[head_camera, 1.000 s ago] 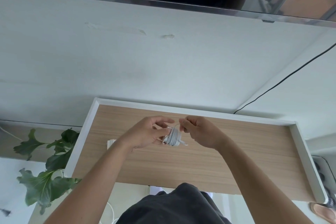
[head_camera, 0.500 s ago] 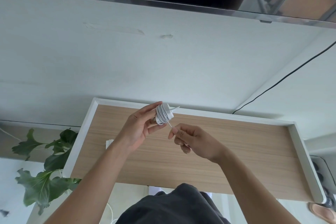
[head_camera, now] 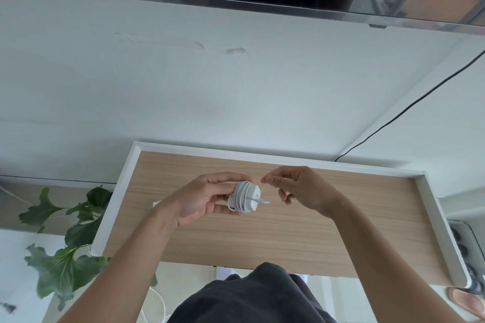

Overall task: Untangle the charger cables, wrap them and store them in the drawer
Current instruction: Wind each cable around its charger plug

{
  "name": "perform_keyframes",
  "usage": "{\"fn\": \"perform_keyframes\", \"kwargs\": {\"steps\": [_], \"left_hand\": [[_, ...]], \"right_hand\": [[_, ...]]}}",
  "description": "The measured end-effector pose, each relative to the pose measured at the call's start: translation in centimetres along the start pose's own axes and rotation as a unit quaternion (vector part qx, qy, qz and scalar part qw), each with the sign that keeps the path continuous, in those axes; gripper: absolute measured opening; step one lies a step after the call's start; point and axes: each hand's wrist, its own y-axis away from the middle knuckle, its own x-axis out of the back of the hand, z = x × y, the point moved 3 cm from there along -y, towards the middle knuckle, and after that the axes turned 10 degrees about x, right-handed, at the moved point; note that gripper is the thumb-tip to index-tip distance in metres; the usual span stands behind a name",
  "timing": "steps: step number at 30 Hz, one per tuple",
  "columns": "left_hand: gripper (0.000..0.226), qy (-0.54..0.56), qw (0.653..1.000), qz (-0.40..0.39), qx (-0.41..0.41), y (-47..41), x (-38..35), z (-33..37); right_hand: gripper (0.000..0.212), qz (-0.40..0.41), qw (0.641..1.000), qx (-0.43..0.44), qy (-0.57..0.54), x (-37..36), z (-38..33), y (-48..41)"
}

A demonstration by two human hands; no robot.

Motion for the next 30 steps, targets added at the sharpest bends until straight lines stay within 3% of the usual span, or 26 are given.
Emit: {"fn": "perform_keyframes", "kwargs": {"steps": [11,19,23,30], "left_hand": [[0.029,-0.071,0.995,0.065,0.024,-0.5,-2.8,-0.4],[0.034,-0.060,0.988,0.143,-0.020,-0.6,-2.3,-0.4],[0.045,-0.053,0.987,0.149,-0.039,-0.5,-2.0,0.0],[0.026,-0.073,0.986,0.147,-0.036,-0.4,-1.9,0.3]], "right_hand": [[0.021,0.048,0.995,-0.004,-0.086,-2.0,-0.4,0.0],[0.019,0.062,0.998,0.001,-0.004,-1.5,-1.4,0.7],[0.023,0.015,1.000,-0.015,-0.002,-1.3,-2.2,1.0],[0.041,-0.015,0.998,-0.001,-0.059,-1.3,-2.5,0.9]]}}
